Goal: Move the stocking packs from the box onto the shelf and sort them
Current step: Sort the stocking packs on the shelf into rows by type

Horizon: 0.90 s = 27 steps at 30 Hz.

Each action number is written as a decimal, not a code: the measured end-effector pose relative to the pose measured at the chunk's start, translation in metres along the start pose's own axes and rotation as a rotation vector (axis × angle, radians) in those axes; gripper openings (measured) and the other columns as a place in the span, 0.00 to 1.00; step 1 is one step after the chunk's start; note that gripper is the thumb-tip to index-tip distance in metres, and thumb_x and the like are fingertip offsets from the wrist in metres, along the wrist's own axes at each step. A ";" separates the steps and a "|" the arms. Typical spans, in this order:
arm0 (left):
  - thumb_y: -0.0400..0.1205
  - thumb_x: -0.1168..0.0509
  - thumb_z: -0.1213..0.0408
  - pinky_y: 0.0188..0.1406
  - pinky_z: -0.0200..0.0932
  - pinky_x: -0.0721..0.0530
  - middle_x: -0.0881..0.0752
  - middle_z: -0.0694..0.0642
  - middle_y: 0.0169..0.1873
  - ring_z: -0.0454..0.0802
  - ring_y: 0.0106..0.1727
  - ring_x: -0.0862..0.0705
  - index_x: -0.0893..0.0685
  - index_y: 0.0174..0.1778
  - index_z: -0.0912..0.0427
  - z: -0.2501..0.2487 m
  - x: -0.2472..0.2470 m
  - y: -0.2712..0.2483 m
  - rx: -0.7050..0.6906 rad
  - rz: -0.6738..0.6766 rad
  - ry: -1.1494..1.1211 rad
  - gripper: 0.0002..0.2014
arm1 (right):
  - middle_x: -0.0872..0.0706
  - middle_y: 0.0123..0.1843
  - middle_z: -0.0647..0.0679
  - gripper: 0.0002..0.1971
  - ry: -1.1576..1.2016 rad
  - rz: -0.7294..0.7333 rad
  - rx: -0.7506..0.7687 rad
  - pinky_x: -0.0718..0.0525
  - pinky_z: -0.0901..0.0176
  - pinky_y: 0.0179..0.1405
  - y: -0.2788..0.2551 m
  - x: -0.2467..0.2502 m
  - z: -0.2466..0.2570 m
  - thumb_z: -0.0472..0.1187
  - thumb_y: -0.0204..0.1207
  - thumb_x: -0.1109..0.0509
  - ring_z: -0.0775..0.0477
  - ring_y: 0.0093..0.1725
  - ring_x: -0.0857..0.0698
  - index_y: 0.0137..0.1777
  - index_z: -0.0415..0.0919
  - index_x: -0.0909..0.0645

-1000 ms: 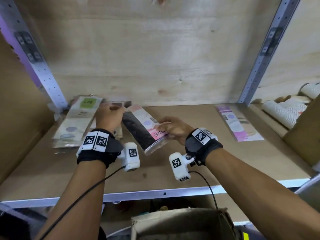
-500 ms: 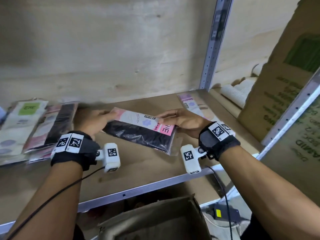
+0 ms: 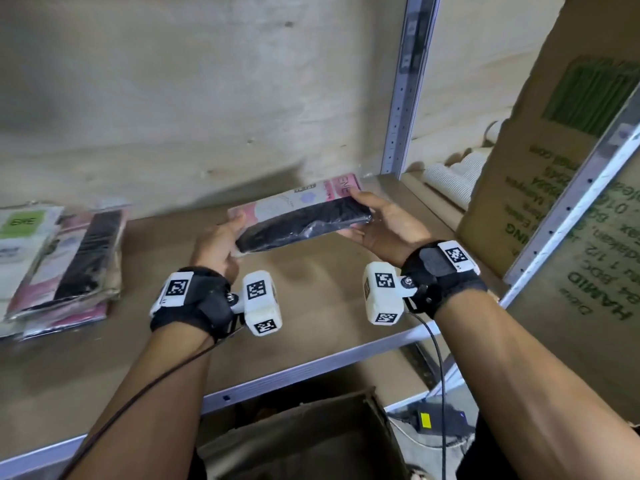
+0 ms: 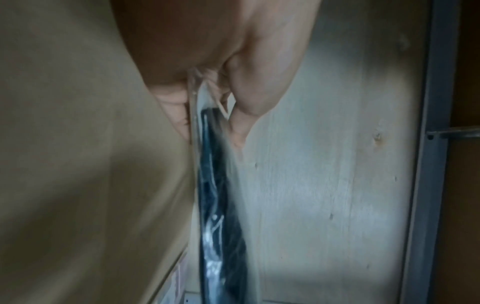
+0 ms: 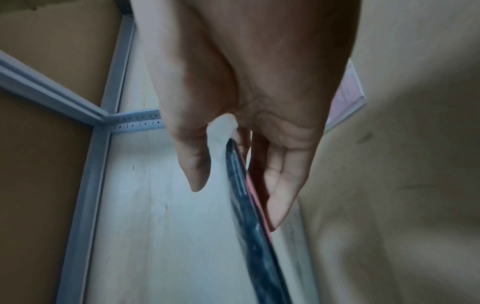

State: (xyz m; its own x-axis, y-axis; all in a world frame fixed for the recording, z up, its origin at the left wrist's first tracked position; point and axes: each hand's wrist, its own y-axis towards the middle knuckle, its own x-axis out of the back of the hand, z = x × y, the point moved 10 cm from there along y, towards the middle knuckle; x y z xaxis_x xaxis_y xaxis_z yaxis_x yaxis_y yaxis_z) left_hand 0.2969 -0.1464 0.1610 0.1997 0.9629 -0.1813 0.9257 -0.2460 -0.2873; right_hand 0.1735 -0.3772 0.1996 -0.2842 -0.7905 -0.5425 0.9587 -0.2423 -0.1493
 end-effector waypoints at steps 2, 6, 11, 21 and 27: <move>0.86 0.34 0.63 0.56 0.54 0.18 0.14 0.67 0.65 0.59 0.56 0.16 0.16 0.65 0.66 0.002 -0.006 -0.004 -0.014 -0.032 -0.100 0.14 | 0.09 0.47 0.40 0.01 0.116 0.022 0.050 0.10 0.44 0.54 0.001 -0.003 0.009 0.35 0.79 0.28 0.40 0.51 0.09 0.47 0.39 0.16; 0.83 0.33 0.75 0.38 0.43 0.11 0.09 0.63 0.54 0.50 0.43 0.07 0.16 0.54 0.62 0.007 -0.022 -0.013 -0.034 0.000 -0.244 0.07 | 0.11 0.51 0.40 0.06 0.061 0.016 0.142 0.11 0.46 0.58 0.005 -0.004 0.025 0.33 0.81 0.31 0.41 0.51 0.11 0.55 0.39 0.22; 0.62 0.21 0.67 0.41 0.41 0.10 0.06 0.60 0.48 0.51 0.44 0.07 0.13 0.51 0.63 0.005 -0.054 -0.026 -0.057 0.264 0.102 0.20 | 0.12 0.56 0.41 0.15 -0.177 -0.185 0.212 0.10 0.51 0.43 0.007 0.010 0.021 0.30 0.83 0.34 0.41 0.51 0.12 0.68 0.38 0.22; 0.63 0.20 0.36 0.54 0.40 0.12 0.11 0.44 0.59 0.41 0.54 0.08 0.17 0.68 0.45 -0.007 -0.038 -0.009 -0.252 0.286 0.380 0.38 | 0.13 0.64 0.35 0.21 -0.454 -0.112 0.014 0.12 0.51 0.46 -0.004 0.006 0.002 0.36 0.81 0.28 0.41 0.54 0.12 0.72 0.33 0.25; 0.58 0.21 0.30 0.61 0.49 0.16 0.08 0.47 0.56 0.48 0.60 0.10 0.18 0.70 0.44 -0.017 -0.045 -0.010 -0.291 0.260 0.353 0.44 | 0.12 0.65 0.35 0.19 -0.616 0.048 -0.064 0.13 0.49 0.53 -0.021 -0.024 -0.023 0.37 0.81 0.28 0.39 0.58 0.12 0.70 0.34 0.22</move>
State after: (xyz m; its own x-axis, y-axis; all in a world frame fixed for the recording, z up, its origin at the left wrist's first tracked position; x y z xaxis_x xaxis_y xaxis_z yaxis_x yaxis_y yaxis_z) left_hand 0.2843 -0.1856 0.1881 0.4843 0.8652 0.1303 0.8721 -0.4893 0.0077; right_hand 0.1603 -0.3394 0.1967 -0.1780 -0.9837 0.0236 0.9640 -0.1791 -0.1966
